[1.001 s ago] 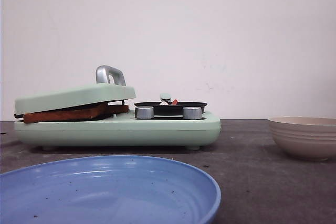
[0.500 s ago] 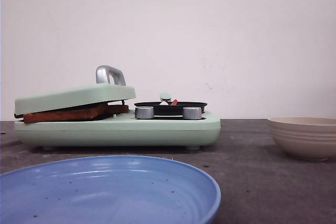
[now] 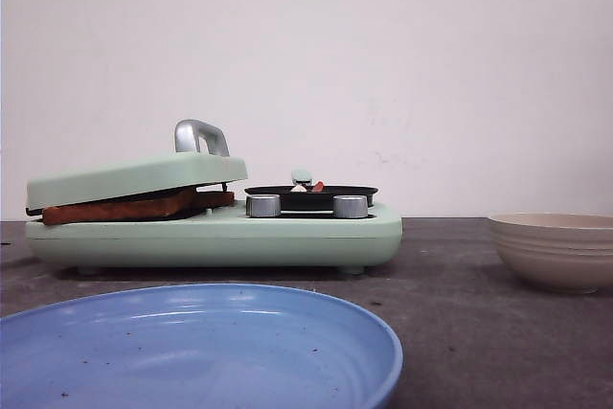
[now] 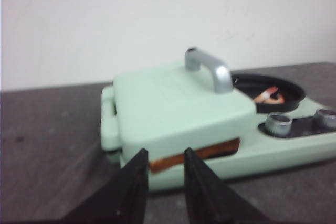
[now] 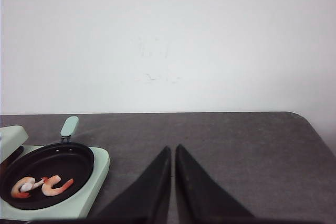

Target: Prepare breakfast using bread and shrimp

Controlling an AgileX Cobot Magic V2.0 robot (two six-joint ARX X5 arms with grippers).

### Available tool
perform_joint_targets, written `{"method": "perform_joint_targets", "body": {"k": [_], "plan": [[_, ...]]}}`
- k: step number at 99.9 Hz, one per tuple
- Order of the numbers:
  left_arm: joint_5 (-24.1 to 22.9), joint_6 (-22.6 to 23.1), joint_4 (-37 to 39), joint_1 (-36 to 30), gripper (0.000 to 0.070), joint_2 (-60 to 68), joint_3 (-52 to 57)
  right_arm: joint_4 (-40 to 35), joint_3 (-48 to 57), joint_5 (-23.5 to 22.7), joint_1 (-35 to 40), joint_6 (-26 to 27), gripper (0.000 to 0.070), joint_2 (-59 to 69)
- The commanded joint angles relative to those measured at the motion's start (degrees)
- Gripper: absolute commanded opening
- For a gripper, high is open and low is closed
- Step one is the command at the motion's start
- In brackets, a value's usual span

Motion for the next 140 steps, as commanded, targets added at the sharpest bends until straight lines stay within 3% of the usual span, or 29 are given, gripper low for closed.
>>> {"method": "perform_joint_targets", "body": {"k": [1,23,32,140], "plan": [[-1.64,-0.07,-0.92,0.44,0.0057,-0.04,-1.05,0.68,0.39,0.17,0.02,-0.44,0.0004,0.11],[-8.41,-1.29,-7.37,1.97,0.0057,-0.04,-1.05,0.68,0.39,0.17,0.0,-0.44,0.0004,0.11],[-8.28,-4.02,-9.57,1.95,0.0057,-0.04,-1.03,0.68,0.39,0.17,0.02,-0.44,0.0004,0.11],[-8.33,-4.22,-9.68,1.95,0.0057,-0.04,-1.03,0.0,0.28,0.07,-0.52,-0.42,0.0004,-3.04]]}}
